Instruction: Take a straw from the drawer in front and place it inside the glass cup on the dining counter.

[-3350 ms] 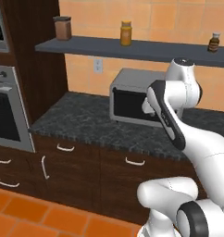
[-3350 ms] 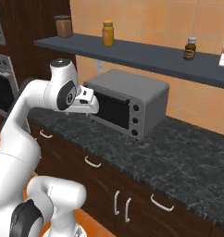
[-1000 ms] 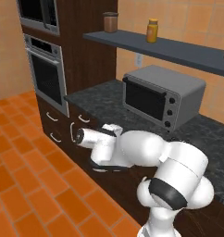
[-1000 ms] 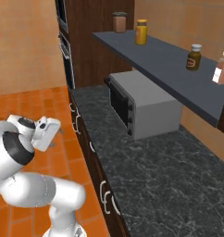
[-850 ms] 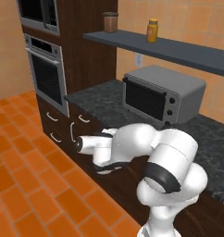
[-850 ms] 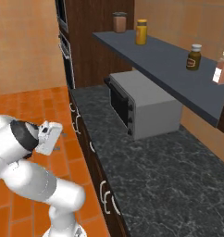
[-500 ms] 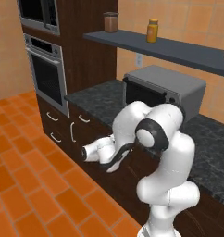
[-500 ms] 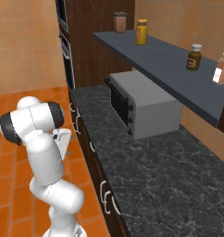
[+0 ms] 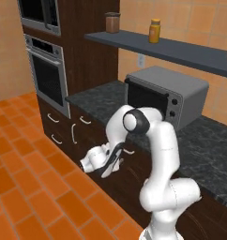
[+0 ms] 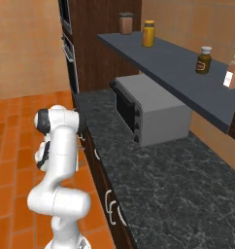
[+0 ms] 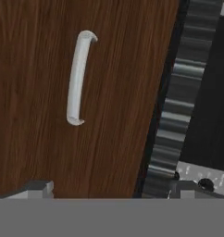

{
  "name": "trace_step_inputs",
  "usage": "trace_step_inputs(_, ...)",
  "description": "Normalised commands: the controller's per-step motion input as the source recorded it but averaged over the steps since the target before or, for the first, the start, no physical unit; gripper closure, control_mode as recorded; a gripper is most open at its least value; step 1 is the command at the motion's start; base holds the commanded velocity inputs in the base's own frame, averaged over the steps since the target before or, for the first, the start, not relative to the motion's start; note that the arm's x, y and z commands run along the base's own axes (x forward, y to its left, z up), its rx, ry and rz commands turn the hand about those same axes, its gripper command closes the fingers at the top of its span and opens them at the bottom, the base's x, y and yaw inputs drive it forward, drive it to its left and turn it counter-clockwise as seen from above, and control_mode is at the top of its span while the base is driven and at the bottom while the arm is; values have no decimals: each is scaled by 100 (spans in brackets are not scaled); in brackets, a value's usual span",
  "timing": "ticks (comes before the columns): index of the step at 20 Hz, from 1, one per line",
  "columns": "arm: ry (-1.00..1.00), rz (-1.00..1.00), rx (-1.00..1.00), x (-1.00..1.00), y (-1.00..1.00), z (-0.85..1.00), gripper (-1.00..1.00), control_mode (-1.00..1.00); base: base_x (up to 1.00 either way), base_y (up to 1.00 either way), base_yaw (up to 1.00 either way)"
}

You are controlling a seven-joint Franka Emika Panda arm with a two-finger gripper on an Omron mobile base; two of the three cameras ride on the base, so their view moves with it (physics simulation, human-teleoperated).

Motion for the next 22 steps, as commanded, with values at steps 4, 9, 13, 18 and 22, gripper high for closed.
trace_step_inputs(4, -2, -5, -12, 83, -9, -26, -100, -100, 0, 0, 0)
trace_step_inputs(9, 0, 0, -1, 76, -26, -21, -100, -100, 0, 0, 0)
trace_step_inputs(13, 0, 0, 0, 57, -41, -25, -100, -100, 0, 0, 0)
trace_step_inputs(18, 0, 0, 0, 15, -50, -19, -100, -100, 0, 0, 0)
trace_step_inputs(22, 0, 0, 0, 0, -45, -17, -100, -100, 0, 0, 0)
